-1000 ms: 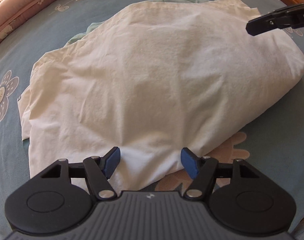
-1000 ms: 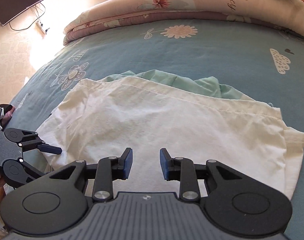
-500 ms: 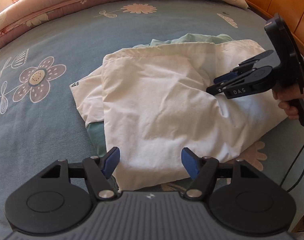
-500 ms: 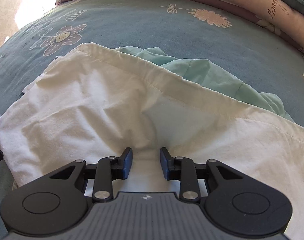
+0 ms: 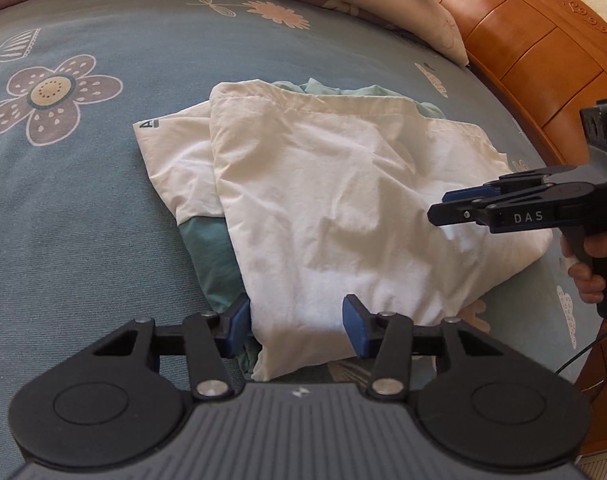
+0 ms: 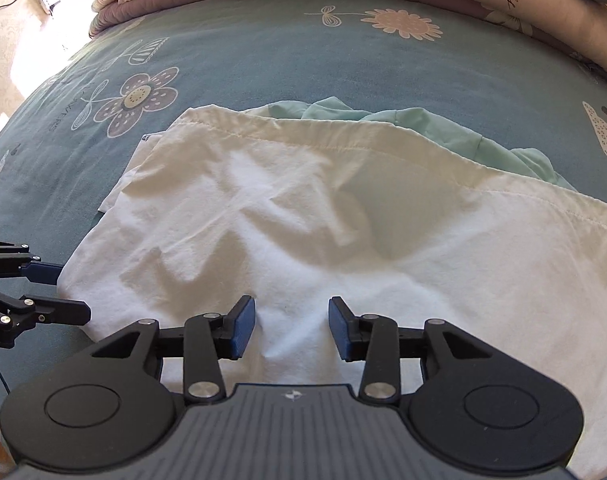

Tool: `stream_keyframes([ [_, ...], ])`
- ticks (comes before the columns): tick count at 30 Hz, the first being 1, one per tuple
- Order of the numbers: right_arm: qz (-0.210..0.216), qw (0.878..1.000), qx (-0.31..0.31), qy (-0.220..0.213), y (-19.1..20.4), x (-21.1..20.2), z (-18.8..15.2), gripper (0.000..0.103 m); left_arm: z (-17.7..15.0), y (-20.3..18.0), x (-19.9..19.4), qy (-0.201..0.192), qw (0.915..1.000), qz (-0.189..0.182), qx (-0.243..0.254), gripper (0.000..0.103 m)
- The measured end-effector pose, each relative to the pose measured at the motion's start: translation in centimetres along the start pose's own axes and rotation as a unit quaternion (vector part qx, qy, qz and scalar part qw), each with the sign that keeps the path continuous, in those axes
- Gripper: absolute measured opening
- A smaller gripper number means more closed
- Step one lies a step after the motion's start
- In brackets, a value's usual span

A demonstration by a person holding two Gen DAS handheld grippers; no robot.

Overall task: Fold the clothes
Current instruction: 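Move both open grippers back over the folded white bundle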

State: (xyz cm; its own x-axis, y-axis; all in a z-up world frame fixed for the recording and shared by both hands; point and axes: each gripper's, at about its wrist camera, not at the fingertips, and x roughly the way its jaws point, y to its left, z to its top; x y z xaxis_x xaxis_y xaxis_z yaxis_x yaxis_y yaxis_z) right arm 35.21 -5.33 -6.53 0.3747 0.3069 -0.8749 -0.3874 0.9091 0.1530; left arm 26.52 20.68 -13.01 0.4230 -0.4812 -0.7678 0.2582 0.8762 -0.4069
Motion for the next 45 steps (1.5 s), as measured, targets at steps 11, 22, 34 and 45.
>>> stream_keyframes([
  [11, 0.005, 0.999, -0.048, 0.022, 2.7, 0.7, 0.4, 0.05, 1.0, 3.6, 4.1, 0.158, 0.9649, -0.2, 0.064, 0.059],
  [22, 0.015, 0.994, -0.105, -0.003, 5.0, -0.3, 1.5, 0.05, 1.6, 2.4, -2.5, 0.123, 0.9809, -0.087, 0.123, 0.061],
  [34, -0.045, 0.998, -0.017, -0.034, -2.3, 0.4, 2.3, 0.05, 6.5, -3.3, 4.9, 0.0, 0.9805, 0.012, 0.196, 0.07],
  [45, -0.008, 0.997, 0.046, -0.057, -10.6, 1.4, 3.8, 0.054, 10.5, -5.1, 5.7, 0.059, 0.9755, 0.131, 0.166, 0.069],
])
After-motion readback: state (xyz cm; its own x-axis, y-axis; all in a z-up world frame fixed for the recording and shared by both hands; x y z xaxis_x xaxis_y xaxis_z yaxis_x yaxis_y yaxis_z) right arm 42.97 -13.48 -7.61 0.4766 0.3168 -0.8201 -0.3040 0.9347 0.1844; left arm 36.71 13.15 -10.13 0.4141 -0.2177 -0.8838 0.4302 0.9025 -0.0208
